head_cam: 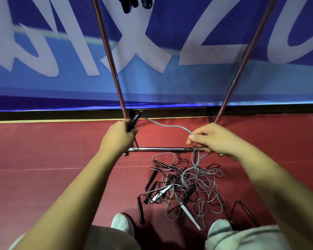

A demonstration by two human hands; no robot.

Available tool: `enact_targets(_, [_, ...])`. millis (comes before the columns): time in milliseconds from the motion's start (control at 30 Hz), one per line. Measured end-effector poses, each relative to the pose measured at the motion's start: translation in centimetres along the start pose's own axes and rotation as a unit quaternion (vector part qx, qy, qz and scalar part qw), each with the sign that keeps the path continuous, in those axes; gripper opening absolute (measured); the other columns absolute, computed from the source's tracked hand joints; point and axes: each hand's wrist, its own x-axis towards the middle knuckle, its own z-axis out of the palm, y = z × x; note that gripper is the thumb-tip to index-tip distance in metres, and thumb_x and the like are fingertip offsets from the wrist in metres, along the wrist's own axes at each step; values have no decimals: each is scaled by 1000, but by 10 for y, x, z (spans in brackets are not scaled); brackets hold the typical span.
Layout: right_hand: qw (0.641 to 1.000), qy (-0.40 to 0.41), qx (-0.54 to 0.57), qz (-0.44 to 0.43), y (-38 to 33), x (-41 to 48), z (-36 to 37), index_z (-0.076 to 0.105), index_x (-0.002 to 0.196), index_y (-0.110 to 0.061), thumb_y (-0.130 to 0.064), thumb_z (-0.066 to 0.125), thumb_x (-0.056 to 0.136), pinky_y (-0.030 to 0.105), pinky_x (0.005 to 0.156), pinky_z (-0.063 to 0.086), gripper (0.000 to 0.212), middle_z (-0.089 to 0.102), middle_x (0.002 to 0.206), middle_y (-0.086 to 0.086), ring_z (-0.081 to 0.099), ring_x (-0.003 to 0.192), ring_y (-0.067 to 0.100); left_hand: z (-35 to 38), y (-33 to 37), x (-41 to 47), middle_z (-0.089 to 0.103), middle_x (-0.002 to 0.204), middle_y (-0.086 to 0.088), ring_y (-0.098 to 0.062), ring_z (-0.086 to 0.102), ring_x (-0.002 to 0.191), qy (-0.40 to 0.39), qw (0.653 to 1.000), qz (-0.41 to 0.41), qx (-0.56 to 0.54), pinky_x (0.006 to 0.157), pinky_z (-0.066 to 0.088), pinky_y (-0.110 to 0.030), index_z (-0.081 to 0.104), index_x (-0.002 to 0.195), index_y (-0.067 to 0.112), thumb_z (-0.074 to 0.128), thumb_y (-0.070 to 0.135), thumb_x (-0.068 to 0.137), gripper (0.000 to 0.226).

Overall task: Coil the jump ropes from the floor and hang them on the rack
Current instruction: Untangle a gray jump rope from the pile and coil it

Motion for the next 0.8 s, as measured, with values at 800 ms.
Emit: enact_targets(800, [966,-20,-245,76,44,3,-14,66,71,-24,-23,61,94,24,58,37,23,54,62,-7,49,64,12,-40,25,-6,37,59,7,-6,28,38,-41,728,16,-685,34,15,-18,48,78,15,51,20,91,14])
